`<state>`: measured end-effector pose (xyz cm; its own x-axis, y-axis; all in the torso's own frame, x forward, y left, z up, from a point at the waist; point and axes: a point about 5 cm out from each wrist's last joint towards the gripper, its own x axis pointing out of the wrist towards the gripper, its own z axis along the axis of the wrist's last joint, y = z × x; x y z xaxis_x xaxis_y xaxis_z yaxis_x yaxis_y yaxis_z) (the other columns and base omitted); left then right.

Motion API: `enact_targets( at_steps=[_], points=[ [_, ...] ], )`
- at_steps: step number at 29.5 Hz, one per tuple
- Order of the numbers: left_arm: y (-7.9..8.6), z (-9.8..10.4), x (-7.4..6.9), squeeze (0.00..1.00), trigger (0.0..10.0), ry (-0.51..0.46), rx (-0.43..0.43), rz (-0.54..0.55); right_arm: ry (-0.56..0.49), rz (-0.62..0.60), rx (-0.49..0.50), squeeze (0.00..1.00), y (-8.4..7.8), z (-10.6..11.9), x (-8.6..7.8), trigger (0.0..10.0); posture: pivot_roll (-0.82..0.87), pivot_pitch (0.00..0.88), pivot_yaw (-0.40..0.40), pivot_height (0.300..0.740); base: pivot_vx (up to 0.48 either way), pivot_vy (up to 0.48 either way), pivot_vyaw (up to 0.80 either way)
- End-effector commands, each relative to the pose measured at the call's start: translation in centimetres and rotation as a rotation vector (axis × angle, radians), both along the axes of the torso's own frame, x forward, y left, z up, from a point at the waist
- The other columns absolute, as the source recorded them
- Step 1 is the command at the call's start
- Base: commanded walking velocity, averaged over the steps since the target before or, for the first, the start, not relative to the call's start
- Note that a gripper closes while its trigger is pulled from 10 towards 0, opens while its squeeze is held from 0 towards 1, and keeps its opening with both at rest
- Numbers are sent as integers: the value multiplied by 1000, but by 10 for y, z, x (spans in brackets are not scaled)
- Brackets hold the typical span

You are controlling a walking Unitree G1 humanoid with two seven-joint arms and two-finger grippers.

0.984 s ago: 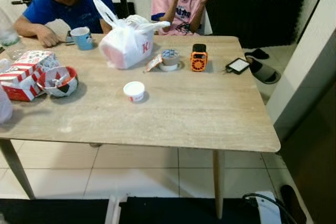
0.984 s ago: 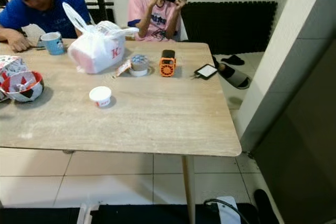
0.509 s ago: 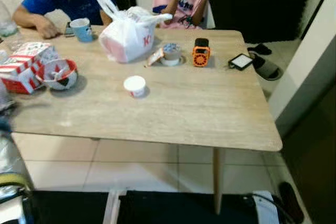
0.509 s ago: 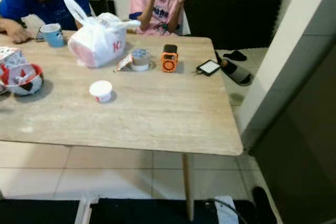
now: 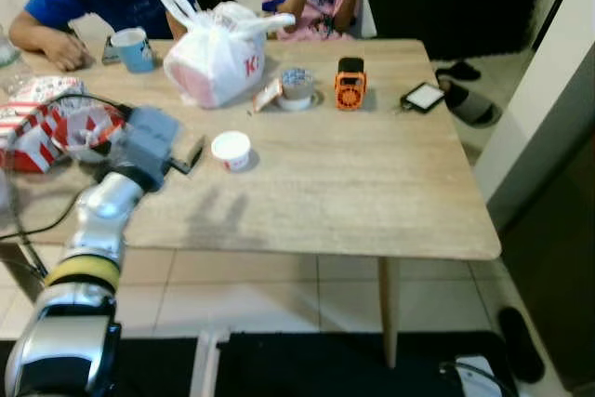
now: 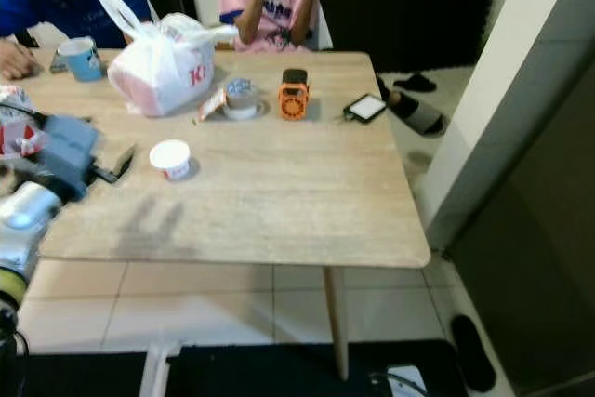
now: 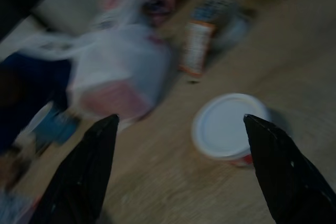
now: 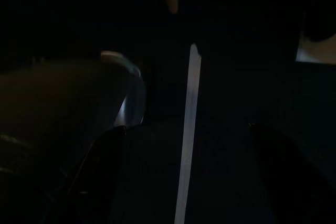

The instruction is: Restocking fridge

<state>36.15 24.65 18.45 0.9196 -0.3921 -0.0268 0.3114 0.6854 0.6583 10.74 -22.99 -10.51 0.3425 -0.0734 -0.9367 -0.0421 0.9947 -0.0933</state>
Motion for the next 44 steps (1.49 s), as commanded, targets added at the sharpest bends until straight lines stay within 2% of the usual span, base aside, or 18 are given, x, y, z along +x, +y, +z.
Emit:
enact_targets(
  at_steps=[1,2,5,8,9,10,11,13,14,22,27,34,44],
  points=[
    [0,0,3,0,10000,47,110,-29,2,3,-3,0,-4,0,-4,10000,-12,112,49,740,0,0,0],
    [0,0,3,0,10000,47,110,-29,2,3,-3,0,-4,0,-4,10000,-12,112,49,740,0,0,0],
    [-12,12,6,0,10000,73,137,-153,6,8,-10,0,-8,0,-9,10000,-22,149,57,740,0,0,0],
    [-12,12,6,0,10000,73,137,-153,6,8,-10,0,-8,0,-9,10000,-22,149,57,740,0,0,0],
    [-17,20,10,0,10000,108,256,-211,9,9,-14,0,-10,0,-13,10000,-31,174,68,740,0,0,0],
    [-17,23,11,0,10000,127,310,-227,9,10,-15,0,-10,0,-14,10000,-33,177,70,740,0,0,0],
    [-17,23,11,0,10000,127,310,-227,9,10,-15,0,-10,0,-14,10000,-33,177,70,740,0,0,0],
    [-17,27,14,0,10000,155,374,-238,9,11,-16,0,-11,-1,-16,10000,-36,188,73,740,0,0,0],
    [-16,27,17,0,10000,212,407,-227,13,11,-18,0,-12,-1,-20,10000,-45,204,82,740,0,0,0],
    [-17,29,22,0,10000,261,407,-210,23,-3,-19,0,-14,-2,-28,10000,-72,224,97,740,0,0,0],
    [-29,19,24,0,10000,284,475,-237,23,-12,-29,0,-20,-1,-34,10000,-101,233,100,740,0,0,0],
    [-38,15,27,0,10000,291,506,-240,26,-15,-39,0,-23,-1,-38,10000,-114,244,105,740,0,0,0],
    [-34,10,28,0,10000,310,498,-186,20,-7,-31,0,-19,-2,-39,10000,-126,254,108,740,0,0,0]
  ],
)
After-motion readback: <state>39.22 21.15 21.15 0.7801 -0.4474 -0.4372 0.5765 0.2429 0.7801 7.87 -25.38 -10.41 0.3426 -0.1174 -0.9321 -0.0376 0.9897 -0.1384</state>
